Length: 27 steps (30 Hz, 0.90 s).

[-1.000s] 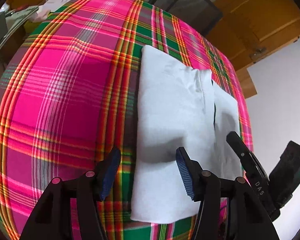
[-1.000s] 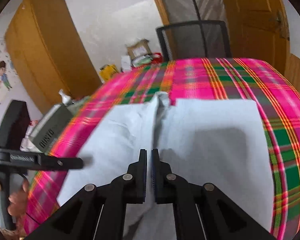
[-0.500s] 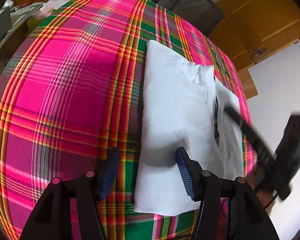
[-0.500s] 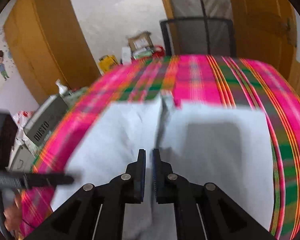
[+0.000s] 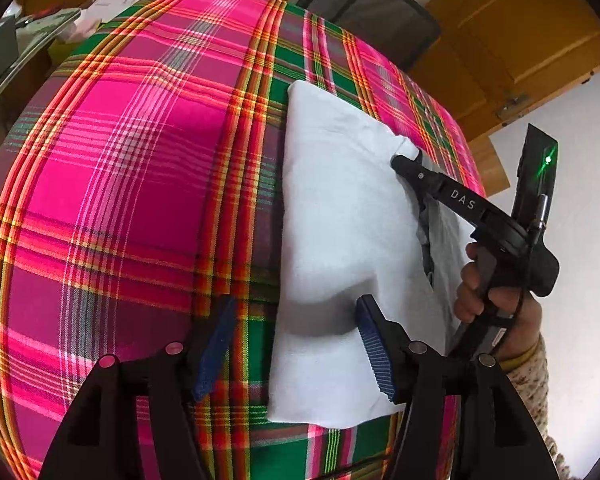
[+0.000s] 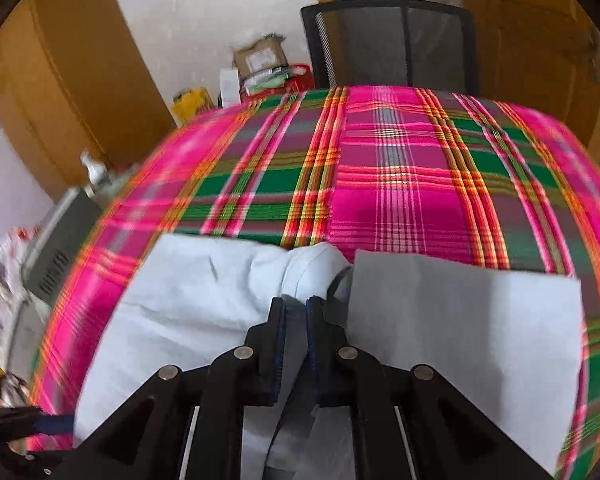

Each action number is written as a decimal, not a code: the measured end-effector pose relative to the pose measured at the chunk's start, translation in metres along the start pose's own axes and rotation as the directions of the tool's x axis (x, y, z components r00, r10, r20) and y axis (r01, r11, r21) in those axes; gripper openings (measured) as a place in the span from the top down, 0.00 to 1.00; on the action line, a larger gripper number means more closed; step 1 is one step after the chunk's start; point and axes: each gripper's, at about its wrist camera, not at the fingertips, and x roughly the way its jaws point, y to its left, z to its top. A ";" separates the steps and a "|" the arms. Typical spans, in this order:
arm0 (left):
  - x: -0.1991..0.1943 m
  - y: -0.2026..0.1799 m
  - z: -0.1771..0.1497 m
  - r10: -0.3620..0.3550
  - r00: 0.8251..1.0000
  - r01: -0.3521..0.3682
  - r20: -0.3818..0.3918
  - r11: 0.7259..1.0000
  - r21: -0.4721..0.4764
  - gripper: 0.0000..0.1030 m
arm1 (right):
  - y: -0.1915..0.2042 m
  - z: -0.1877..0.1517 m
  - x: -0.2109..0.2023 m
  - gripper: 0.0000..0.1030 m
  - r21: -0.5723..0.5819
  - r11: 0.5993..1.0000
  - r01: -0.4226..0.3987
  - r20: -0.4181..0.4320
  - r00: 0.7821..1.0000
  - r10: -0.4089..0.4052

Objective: Fold clothes

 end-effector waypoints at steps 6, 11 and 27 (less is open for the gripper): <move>-0.001 0.000 -0.002 -0.001 1.000 0.001 -0.019 1.000 -0.006 0.36 | -0.003 0.002 -0.013 0.89 0.016 1.000 -0.008 -0.002 1.000 0.008; -0.005 0.002 -0.011 -0.001 1.000 0.001 -0.018 1.000 -0.003 0.36 | 0.008 -0.022 -0.060 0.88 -0.068 0.996 -0.060 0.066 0.996 0.065; -0.014 0.012 -0.010 -0.006 1.000 0.006 -0.016 0.999 -0.042 0.35 | 0.042 -0.114 -0.094 0.87 -0.250 0.968 -0.006 0.043 0.999 0.017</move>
